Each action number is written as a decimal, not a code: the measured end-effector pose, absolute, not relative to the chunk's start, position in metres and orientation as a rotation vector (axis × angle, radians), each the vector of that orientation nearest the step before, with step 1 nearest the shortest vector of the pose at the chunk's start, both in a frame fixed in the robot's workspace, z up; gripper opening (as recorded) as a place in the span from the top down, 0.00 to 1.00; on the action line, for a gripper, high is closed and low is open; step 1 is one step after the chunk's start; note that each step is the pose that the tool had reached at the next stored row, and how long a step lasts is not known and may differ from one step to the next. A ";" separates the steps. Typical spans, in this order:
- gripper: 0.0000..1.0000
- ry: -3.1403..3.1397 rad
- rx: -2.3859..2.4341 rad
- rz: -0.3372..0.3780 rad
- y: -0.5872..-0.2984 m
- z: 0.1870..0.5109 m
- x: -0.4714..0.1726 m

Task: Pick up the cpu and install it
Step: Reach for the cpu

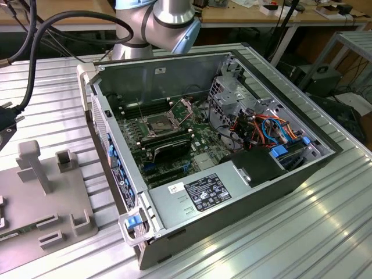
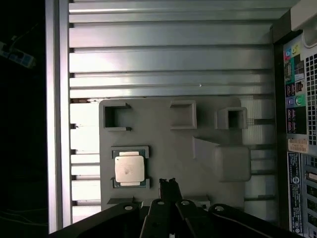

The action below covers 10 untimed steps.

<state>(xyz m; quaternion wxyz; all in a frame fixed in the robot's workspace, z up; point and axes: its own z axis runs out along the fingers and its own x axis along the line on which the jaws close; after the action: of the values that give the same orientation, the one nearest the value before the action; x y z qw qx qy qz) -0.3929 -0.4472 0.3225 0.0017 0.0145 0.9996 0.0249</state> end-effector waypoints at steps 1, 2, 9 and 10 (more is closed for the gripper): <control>0.89 3.137 0.046 0.078 -0.447 0.321 -0.394; 0.89 3.137 0.046 0.078 -0.447 0.321 -0.394; 0.89 3.137 0.046 0.078 -0.447 0.320 -0.394; 0.89 3.136 0.046 0.078 -0.447 0.319 -0.395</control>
<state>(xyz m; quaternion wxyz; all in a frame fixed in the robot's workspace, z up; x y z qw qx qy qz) -0.3953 -0.4471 0.3194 0.0019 0.0147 0.9996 0.0249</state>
